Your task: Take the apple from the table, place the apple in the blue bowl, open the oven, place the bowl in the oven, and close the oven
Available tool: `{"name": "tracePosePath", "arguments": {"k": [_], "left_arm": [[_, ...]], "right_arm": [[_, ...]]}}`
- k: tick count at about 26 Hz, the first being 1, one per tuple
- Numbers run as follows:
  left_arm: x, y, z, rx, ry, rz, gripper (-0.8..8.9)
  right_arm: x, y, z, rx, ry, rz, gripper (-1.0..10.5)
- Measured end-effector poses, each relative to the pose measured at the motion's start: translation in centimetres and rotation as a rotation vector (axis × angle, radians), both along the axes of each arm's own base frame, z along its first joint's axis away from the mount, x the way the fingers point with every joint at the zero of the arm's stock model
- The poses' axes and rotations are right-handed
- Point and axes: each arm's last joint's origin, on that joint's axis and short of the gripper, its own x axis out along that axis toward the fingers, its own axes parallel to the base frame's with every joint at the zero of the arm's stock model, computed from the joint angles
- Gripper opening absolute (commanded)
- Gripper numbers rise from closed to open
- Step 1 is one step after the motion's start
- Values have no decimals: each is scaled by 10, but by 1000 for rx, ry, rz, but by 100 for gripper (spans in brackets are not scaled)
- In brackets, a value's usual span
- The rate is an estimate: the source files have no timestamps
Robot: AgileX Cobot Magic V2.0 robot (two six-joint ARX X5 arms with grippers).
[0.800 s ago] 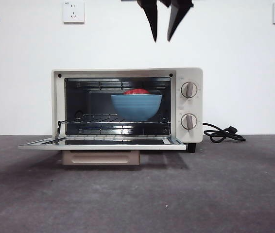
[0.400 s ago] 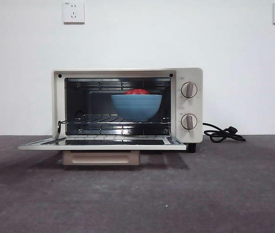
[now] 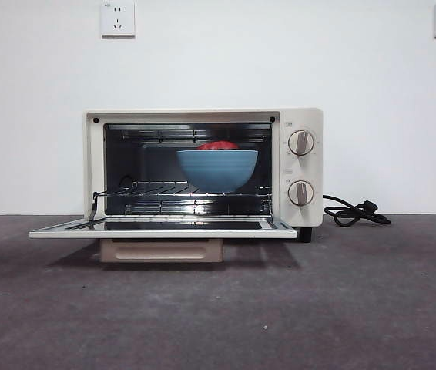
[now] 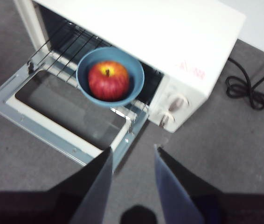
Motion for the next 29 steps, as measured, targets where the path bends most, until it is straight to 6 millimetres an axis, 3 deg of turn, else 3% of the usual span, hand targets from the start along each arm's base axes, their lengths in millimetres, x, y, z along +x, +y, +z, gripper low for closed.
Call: {"name": "tracePosePath", "arguments": {"k": [7, 9, 11, 15, 22, 29], "left_arm": [[20, 3, -17, -19, 63, -3, -8], [26, 4, -24, -23, 88, -3, -8], [33, 5, -32, -27, 126, -3, -8], [48, 6, -52, -35, 191, -4, -8], [77, 9, -89, -62, 261, 27, -8], [95, 9, -120, -127, 331, 60, -8]], "right_arm": [[-37, -54, -59, -31, 41, -95, 142], [-45, -64, -74, -40, 61, -123, 32], [-56, -74, -81, -18, 49, -147, -7], [-85, -91, -71, 90, -38, -169, -7], [-123, -107, -58, 374, -42, -71, -8], [-132, -108, -56, 500, 10, -11, -7]]}}
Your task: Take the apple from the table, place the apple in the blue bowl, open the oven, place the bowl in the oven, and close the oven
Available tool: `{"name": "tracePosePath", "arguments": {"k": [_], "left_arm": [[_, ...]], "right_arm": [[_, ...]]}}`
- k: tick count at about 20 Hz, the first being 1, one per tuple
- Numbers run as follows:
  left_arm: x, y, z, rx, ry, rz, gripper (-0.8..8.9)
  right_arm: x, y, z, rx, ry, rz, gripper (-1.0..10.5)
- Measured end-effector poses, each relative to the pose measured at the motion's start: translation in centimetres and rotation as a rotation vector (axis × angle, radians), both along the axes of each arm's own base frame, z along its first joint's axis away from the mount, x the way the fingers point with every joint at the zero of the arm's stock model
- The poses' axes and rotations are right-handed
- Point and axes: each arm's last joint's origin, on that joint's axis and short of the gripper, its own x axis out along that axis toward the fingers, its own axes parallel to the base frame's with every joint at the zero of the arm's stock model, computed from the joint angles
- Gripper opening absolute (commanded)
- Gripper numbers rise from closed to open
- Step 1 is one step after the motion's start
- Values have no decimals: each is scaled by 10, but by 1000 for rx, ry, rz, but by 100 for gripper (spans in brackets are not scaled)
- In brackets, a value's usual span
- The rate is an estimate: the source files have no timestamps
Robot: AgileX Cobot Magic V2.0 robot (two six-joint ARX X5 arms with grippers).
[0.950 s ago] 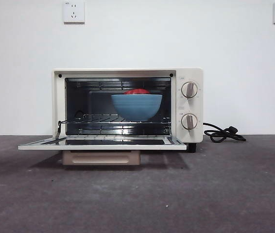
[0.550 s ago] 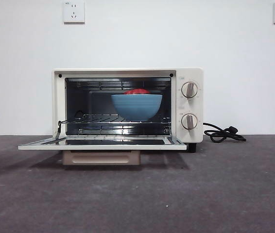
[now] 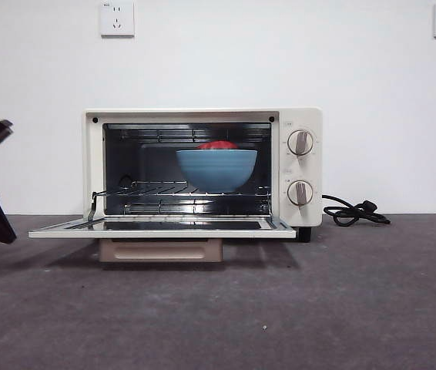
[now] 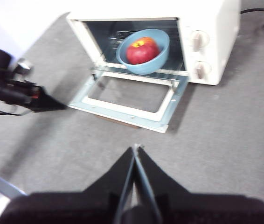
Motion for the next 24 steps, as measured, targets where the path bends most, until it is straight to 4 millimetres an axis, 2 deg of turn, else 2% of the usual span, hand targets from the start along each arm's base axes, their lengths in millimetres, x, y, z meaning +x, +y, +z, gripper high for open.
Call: {"name": "tracePosePath", "arguments": {"k": [9, 24], "left_arm": [[13, -9, -24, -61, 60, 27, -8], [21, -13, -19, -209, 41, 69, -8]], "right_arm": [[0, 0, 0, 9, 5, -4, -7], [0, 0, 0, 7, 11, -5, -7]]}}
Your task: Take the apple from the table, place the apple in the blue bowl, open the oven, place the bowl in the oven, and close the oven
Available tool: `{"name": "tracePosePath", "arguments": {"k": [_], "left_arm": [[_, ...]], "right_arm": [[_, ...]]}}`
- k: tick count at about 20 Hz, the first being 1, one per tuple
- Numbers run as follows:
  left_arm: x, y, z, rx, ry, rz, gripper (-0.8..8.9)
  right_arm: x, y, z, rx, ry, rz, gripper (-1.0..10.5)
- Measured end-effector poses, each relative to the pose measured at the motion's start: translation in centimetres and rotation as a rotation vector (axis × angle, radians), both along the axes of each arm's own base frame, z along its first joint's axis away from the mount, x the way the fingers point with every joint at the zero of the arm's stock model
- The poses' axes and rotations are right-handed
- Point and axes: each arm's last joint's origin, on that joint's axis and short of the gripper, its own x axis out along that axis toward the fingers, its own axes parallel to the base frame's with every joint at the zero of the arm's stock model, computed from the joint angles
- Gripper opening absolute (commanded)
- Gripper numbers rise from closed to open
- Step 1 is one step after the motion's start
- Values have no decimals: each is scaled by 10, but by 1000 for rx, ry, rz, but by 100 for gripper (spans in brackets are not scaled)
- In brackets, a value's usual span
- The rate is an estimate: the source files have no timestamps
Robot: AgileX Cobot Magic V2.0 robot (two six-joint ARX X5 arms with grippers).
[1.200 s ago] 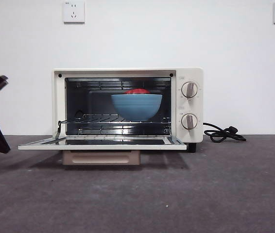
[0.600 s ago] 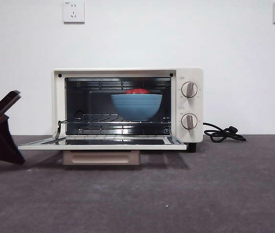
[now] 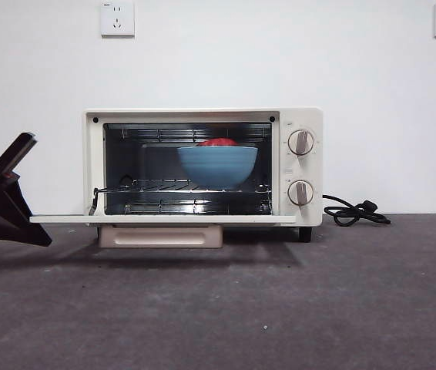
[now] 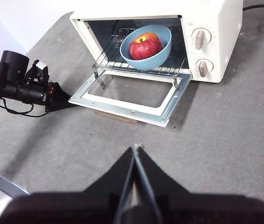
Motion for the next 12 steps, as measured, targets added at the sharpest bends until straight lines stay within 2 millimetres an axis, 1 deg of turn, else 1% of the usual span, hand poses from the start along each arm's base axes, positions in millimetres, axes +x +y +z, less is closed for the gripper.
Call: {"name": "tracePosePath", "arguments": {"k": [5, 12], "left_arm": [[6, 0, 5, -66, -47, 3, -8], [12, 0, 11, -127, -66, 29, -8]], "right_arm": [[0, 0, 0, 0, 0, 0, -7], [0, 0, 0, 0, 0, 0, -7]]}}
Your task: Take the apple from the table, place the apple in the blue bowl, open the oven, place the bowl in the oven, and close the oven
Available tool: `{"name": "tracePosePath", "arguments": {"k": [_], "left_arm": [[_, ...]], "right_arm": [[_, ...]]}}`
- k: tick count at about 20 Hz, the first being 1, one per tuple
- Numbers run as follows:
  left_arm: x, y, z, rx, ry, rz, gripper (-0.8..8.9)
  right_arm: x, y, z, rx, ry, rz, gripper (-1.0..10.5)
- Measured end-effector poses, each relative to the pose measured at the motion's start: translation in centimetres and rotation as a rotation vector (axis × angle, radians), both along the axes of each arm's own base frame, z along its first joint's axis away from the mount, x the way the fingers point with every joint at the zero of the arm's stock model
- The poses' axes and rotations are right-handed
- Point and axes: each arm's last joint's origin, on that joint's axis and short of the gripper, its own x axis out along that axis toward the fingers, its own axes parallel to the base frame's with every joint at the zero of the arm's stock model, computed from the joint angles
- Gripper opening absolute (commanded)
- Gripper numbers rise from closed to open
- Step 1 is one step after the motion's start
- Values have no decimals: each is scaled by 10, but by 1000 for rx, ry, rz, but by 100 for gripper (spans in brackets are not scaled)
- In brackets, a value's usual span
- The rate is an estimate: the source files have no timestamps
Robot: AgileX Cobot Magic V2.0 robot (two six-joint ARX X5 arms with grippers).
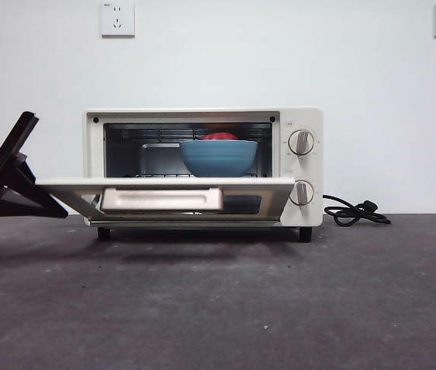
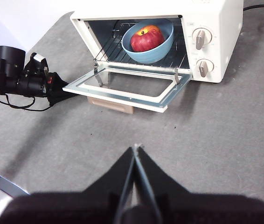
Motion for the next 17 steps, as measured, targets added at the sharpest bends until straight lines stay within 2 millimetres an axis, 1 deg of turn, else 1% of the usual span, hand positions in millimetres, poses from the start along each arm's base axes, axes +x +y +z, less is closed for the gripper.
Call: {"name": "tracePosePath", "arguments": {"k": [6, 9, 17], "left_arm": [[12, -1, 15, -81, -74, -1, -8], [20, -2, 27, -115, -126, 4, -8], [39, -5, 58, -148, -197, 8, -8]], "right_arm": [[0, 0, 0, 0, 0, 0, -7], [0, 0, 0, 0, 0, 0, -7], [0, 0, 0, -5, -3, -12, -7]]}}
